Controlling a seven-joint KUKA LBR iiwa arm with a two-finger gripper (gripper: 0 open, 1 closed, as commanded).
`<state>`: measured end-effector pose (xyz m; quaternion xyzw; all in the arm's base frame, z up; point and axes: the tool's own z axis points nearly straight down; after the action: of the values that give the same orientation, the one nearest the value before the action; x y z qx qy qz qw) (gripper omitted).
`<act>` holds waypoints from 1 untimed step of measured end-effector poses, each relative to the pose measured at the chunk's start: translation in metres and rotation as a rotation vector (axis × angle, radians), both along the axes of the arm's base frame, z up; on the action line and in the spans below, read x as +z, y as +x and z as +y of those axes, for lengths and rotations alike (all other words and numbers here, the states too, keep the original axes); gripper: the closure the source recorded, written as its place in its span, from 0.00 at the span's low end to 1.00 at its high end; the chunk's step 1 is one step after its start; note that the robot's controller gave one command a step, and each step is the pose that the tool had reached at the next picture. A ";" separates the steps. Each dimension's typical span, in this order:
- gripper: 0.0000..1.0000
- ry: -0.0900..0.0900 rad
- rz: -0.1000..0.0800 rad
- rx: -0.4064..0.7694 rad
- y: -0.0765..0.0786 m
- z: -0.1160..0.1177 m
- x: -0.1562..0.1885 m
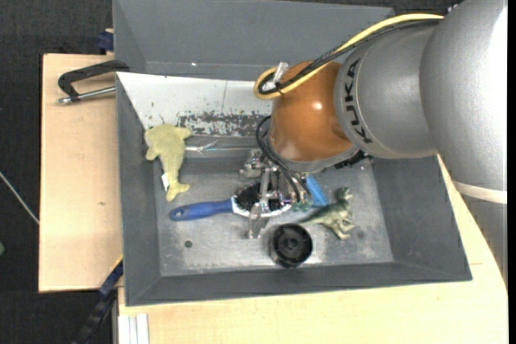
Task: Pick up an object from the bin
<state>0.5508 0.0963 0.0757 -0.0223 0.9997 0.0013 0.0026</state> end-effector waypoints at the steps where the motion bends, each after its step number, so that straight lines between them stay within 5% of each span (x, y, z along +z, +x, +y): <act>1: 0.00 0.000 -0.001 -0.001 0.001 0.001 0.001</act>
Offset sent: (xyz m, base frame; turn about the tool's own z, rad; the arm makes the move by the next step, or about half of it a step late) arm 0.0000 0.0000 0.0000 0.0000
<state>0.5520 0.0973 0.0766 -0.0220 0.9998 0.0014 0.0028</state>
